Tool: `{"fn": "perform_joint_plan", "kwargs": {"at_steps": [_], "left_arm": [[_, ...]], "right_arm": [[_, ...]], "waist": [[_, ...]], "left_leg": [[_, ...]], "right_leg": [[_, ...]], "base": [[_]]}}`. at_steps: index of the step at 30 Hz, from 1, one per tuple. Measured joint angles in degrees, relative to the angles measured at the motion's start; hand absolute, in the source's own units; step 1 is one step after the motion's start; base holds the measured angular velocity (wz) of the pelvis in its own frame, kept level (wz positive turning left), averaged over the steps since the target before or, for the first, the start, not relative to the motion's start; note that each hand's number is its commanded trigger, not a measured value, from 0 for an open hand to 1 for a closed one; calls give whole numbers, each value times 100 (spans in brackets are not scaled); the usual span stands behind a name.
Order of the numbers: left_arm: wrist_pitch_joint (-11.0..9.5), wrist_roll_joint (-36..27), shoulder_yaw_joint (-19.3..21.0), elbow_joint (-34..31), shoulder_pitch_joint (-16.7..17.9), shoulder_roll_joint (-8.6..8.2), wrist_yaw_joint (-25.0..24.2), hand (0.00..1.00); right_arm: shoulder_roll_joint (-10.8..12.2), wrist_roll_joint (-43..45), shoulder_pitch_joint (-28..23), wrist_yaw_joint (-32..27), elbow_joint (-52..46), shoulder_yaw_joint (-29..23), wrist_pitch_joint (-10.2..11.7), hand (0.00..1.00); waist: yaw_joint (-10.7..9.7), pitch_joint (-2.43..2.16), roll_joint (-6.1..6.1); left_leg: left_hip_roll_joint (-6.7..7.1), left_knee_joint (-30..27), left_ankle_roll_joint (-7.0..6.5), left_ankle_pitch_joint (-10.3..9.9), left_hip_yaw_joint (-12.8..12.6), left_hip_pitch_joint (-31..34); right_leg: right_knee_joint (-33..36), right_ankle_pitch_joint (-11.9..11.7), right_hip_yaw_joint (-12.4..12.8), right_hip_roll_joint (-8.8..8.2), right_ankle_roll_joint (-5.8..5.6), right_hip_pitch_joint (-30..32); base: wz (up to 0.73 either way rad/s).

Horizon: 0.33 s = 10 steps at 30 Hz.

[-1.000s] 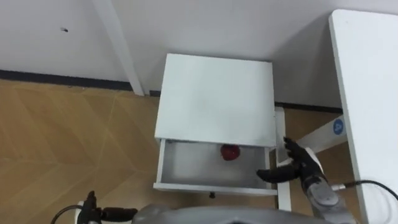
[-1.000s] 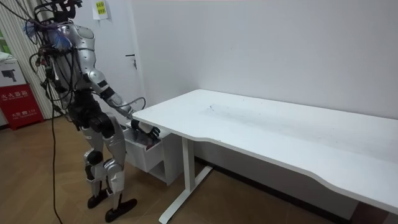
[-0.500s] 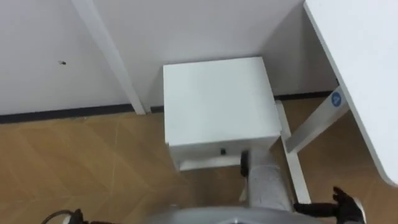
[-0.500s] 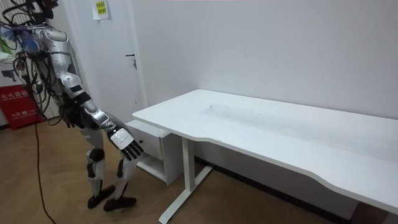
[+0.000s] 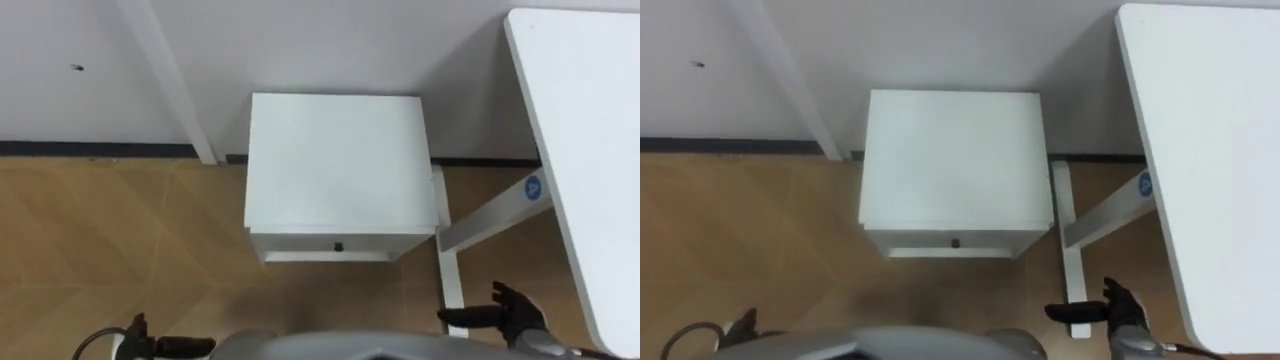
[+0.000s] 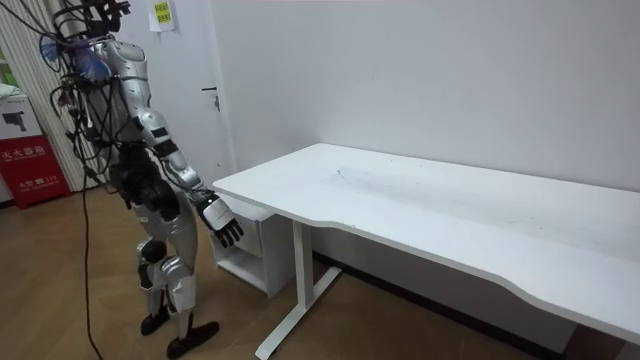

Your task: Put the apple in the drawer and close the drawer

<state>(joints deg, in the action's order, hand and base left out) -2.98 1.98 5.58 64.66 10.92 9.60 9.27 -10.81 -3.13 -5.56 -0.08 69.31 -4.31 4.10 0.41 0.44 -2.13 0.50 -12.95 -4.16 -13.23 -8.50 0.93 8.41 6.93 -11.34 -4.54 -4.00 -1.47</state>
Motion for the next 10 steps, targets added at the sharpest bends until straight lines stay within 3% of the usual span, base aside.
{"fn": "perform_joint_plan", "kwargs": {"at_steps": [2, 10], "left_arm": [[6, 5, 38, 0, 28, 0, -4, 0], [118, 268, 200, -42, 138, -4, -8, 0]], "right_arm": [[11, -21, -50, 69, 91, 0, -11, 0], [23, -87, -122, 237, 376, -2, -57, 0]], "waist": [[-5, 20, 12], [11, 1, -20]], "left_leg": [[7, 45, 0, 0, 26, -45], [21, 136, -1, 0, 27, -206]], "right_leg": [[-2, 1, -13, -1, -1, -36], [-52, 4, -86, -2, -4, -150]], "base": [[6], [-2]]}}
